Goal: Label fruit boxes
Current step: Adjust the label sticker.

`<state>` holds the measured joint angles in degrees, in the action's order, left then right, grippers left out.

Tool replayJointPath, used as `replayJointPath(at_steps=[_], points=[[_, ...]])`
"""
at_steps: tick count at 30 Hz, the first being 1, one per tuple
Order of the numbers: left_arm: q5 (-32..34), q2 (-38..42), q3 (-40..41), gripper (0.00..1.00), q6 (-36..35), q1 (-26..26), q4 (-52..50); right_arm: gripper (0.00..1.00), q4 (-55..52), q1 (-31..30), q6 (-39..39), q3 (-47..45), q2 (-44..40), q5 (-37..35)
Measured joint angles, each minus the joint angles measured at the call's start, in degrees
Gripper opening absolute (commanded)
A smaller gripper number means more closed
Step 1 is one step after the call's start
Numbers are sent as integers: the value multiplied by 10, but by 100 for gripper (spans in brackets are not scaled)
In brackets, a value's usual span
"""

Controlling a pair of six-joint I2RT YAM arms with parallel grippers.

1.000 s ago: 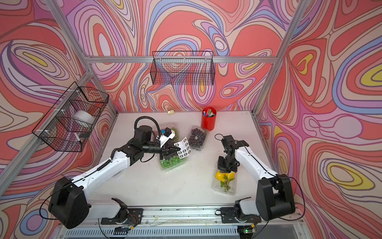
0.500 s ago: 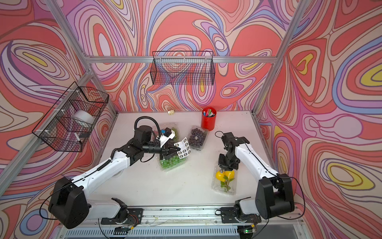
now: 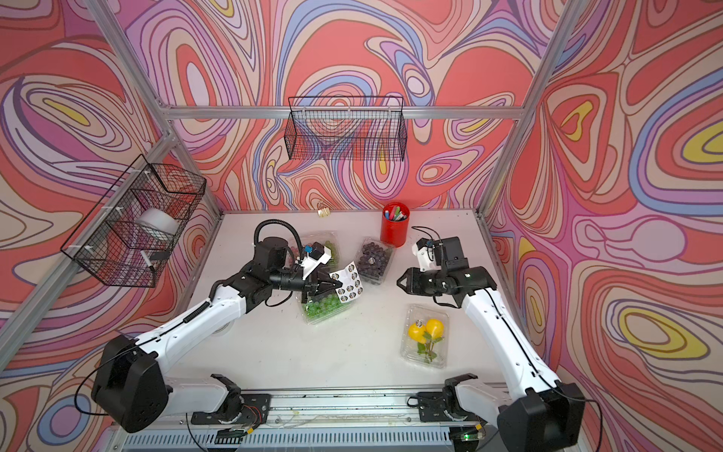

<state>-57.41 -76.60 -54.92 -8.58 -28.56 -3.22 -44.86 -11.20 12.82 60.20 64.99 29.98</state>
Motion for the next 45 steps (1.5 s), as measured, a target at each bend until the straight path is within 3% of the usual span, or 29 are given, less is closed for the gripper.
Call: replayJointPath(at_steps=[5, 10, 17, 25, 35, 42, 45], points=[[-38, 0, -7, 0, -2, 0, 1, 43, 95, 0, -114, -17, -4, 137], [-64, 0, -7, 0, -5, 0, 5, 47, 113, -1, -255, -15, 11, 249], [-85, 0, -7, 0, -3, 0, 27, 48, 71, -23, -389, 35, 69, 299], [-88, 0, -12, 0, -2, 0, 38, 46, 27, -81, -462, 66, 124, 310], [-75, 0, -14, 0, -10, 0, 33, 30, 7, -88, -482, 75, 145, 329], [-60, 0, -14, 0, -18, 0, 26, 7, 3, -88, -489, 77, 146, 344], [-56, 0, -14, 7, -19, 0, 26, 0, 1, -88, -489, 78, 146, 349]])
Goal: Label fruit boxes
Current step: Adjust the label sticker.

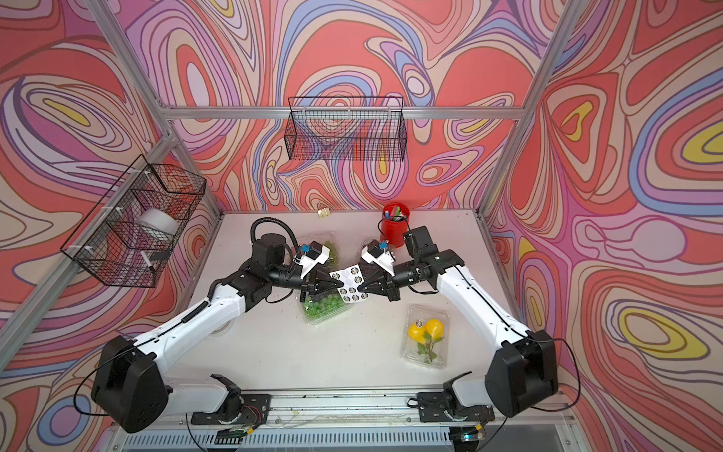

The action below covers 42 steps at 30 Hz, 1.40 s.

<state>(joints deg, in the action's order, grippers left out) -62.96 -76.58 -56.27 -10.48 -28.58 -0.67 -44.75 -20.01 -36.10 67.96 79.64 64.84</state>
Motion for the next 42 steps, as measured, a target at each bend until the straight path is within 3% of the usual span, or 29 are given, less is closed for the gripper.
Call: replayJointPath(at_steps=[3, 10, 14, 18, 35, 42], points=[[0, 0, 0, 14, 0, 0, 0, 0, 2, 0, 0, 1, 0, 2], [0, 2, 15, 15, 12, 0, 16, 0, 37, 0, 18, 3, -1, 9], [0, 2, 25, 12, 19, 0, 22, 0, 61, 0, 31, 3, -3, 10], [0, 2, 26, 0, 21, 0, 26, 0, 71, 0, 38, 3, -5, 12], [-1, 0, 25, 0, 22, 0, 38, 0, 82, -19, 48, 3, -4, 43], [-2, -1, 25, 0, 22, 0, 39, 0, 119, -26, 80, 0, -3, 19]])
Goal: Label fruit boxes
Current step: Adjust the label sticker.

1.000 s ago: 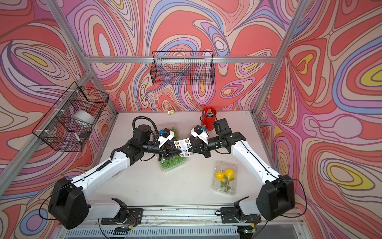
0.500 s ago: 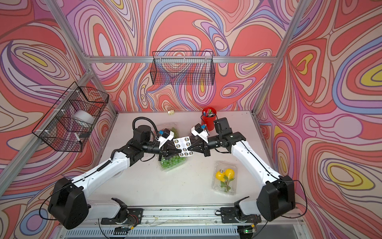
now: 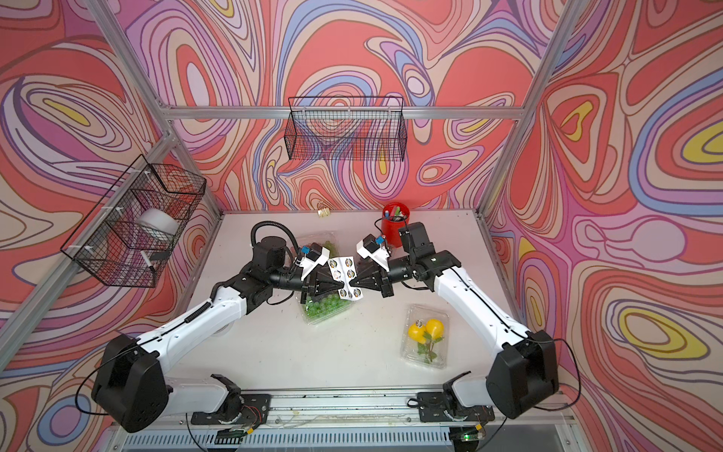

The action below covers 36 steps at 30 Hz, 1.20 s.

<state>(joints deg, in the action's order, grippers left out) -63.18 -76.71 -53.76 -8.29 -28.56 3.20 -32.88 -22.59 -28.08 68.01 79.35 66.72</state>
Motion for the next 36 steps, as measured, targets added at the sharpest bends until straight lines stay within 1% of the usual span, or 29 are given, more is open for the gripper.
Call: replayJointPath(at_steps=[6, 13, 25, 36], points=[[0, 0, 0, 0, -1, 0, -2, 0, 28, 0, 24, -9, 0, -23], [2, 0, 0, 0, -1, 0, -4, 0, 25, 0, 22, -12, -5, -35], [2, 0, 0, 0, -13, 0, -8, 0, 10, 0, 11, -26, -43, -72], [-3, 0, 0, 0, -19, 0, 7, 0, 12, 0, 12, -34, -52, -67]])
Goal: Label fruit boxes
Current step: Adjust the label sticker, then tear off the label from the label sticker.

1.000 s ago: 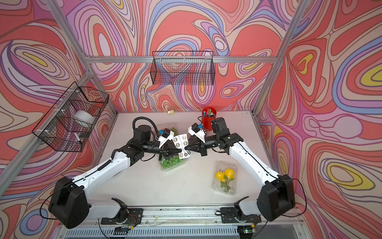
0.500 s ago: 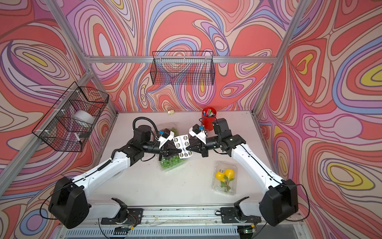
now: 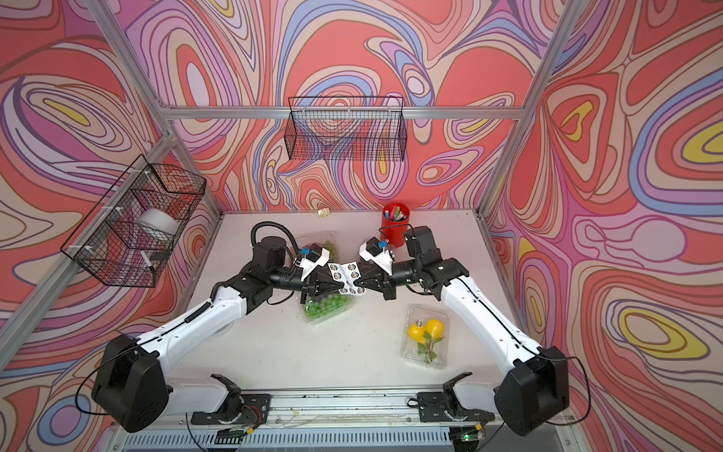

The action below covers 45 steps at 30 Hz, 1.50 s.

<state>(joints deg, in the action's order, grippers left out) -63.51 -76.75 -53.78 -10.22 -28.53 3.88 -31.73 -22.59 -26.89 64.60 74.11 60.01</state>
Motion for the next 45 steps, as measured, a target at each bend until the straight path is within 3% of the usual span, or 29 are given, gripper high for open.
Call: replayJointPath(at_steps=[9, 19, 22, 28, 36, 45], points=[[-16, -20, 0, 0, 28, 0, 62, 0, 26, 0, 18, -9, -1, -9], [-15, -23, 0, 0, 32, 0, 66, 0, 67, 0, 42, -34, -33, -56], [-7, -23, 0, 0, 34, 0, 64, 14, 76, -1, 50, -46, -55, -82], [33, -4, 29, 0, 96, 0, 117, 28, 96, 0, 69, -87, -127, -157], [73, -3, 63, 0, 192, 0, 211, 30, 136, -1, 81, -119, -207, -213], [76, -7, 63, 0, 215, 0, 238, 31, 167, -20, 70, -104, -141, -212]])
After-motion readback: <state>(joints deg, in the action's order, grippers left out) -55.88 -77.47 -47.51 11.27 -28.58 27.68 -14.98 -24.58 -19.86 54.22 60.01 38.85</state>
